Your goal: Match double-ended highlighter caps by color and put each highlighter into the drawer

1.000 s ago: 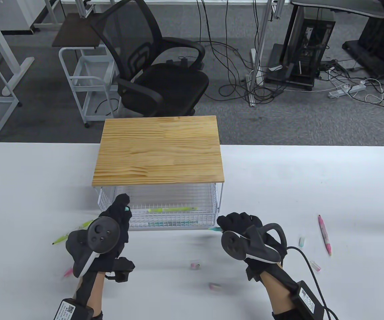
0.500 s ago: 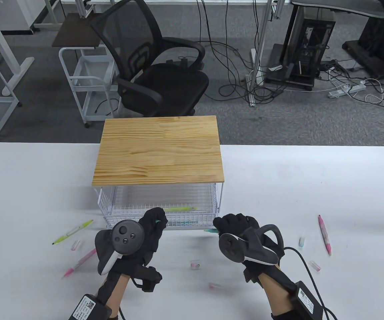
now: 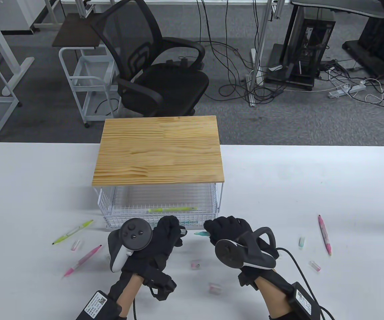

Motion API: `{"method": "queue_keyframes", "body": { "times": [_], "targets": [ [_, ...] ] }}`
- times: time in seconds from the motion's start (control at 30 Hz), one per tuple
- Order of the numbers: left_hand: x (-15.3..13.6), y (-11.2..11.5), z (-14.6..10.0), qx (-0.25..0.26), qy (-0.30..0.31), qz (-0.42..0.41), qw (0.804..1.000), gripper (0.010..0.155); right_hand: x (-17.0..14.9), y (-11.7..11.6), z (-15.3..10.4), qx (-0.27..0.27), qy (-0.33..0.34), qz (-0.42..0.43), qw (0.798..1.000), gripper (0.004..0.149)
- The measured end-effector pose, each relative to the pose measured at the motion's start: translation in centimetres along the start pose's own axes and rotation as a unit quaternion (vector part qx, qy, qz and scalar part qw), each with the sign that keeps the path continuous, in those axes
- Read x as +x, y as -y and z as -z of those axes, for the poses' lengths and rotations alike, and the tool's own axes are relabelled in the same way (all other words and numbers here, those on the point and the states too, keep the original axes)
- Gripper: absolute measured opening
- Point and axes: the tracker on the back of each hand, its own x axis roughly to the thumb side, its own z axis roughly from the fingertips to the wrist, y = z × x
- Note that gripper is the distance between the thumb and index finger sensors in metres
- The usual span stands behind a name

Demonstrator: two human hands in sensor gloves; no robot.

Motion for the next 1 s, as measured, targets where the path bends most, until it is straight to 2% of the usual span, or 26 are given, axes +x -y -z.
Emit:
{"method": "queue_keyframes", "body": {
  "times": [0.6, 0.73, 0.87, 1.0],
  "targets": [
    [0.8, 1.6, -0.2, -0.017, 0.024, 0.004, 1.0, 0.052, 0.7, -0.1, 0.0, -0.017, 0.018, 0.02, 0.999, 0.051],
    [1.6, 2.1, -0.6, -0.019, 0.036, 0.075, 0.996, 0.053, 0.7, 0.0, -0.1, -0.018, 0.022, 0.021, 0.999, 0.051],
    [2.5, 2.5, -1.0, 0.025, 0.059, 0.182, 0.981, 0.052, 1.0, -0.2, -0.1, -0.013, 0.026, 0.012, 1.0, 0.051],
    [2.9, 2.9, -1.3, 0.06, 0.085, 0.243, 0.964, 0.051, 1.1, -0.3, -0.1, -0.015, 0.028, 0.005, 0.999, 0.051]
  ]
}}
